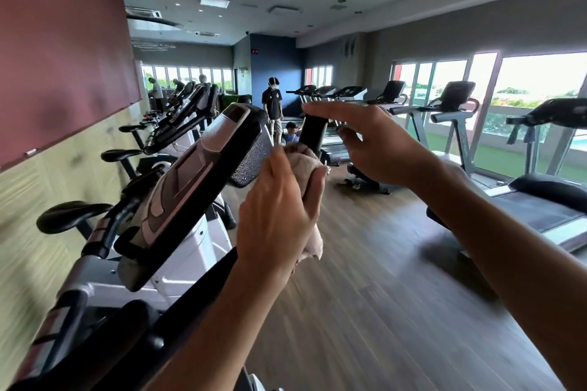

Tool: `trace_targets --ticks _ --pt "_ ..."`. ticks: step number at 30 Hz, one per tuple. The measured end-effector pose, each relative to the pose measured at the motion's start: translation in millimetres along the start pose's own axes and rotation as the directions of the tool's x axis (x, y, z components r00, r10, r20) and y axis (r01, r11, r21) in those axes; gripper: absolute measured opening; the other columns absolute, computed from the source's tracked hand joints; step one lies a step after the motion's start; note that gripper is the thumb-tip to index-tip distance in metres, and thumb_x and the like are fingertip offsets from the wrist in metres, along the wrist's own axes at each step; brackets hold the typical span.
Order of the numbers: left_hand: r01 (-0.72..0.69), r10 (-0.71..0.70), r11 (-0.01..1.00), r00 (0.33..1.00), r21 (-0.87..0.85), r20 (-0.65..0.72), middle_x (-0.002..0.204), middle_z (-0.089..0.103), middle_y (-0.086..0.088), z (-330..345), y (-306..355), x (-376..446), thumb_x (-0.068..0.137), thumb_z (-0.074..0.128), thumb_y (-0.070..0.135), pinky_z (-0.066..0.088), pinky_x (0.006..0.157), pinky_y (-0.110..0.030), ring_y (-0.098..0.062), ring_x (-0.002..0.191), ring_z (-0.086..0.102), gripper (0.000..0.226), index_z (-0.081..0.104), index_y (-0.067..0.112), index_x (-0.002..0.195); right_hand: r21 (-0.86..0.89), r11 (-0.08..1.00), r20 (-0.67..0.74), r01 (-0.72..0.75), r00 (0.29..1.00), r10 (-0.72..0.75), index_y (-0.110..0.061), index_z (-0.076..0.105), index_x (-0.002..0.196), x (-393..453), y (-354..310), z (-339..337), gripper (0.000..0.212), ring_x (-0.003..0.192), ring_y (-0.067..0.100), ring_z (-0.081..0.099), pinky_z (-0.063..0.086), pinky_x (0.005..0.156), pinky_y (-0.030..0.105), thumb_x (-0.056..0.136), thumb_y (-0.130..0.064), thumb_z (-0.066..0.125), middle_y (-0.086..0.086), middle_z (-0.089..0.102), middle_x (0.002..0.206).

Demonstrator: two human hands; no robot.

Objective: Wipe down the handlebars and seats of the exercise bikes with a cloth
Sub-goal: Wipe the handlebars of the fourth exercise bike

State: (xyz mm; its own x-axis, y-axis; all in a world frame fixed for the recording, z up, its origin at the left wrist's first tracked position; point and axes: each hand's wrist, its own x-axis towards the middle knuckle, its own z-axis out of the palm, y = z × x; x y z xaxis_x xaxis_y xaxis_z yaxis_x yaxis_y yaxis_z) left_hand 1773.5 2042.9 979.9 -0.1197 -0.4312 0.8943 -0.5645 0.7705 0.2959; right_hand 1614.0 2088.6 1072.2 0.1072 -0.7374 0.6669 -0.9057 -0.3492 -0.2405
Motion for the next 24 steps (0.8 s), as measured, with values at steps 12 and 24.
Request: trace_targets --ticks 12,24 --pt "-0.022 0.023 0.992 1.000 0.126 -0.003 0.099 0.071 -0.008 -1.2 -1.4 -18.3 0.100 0.047 0.058 0.055 0.062 -0.033 -0.024 0.080 0.072 0.055 0.059 0.007 0.119 0.071 0.993 0.010 0.094 0.995 -0.095 -0.022 0.053 0.149 -6.4 8.7 1.7 0.062 0.144 0.002 0.041 0.033 0.122 0.030 0.093 0.004 0.047 -0.008 0.051 0.152" --pt "-0.023 0.013 0.995 0.995 -0.099 -0.095 0.145 0.053 -0.020 21.5 15.9 38.3 0.102 0.058 0.044 0.050 0.106 -0.036 -0.032 0.132 0.055 0.064 0.046 -0.002 0.145 0.148 0.974 -0.031 0.169 0.986 -0.166 -0.007 0.056 0.144 -0.8 15.0 5.5 0.062 0.138 0.003 0.049 0.036 0.115 0.019 0.086 0.009 0.044 -0.001 0.057 0.146"
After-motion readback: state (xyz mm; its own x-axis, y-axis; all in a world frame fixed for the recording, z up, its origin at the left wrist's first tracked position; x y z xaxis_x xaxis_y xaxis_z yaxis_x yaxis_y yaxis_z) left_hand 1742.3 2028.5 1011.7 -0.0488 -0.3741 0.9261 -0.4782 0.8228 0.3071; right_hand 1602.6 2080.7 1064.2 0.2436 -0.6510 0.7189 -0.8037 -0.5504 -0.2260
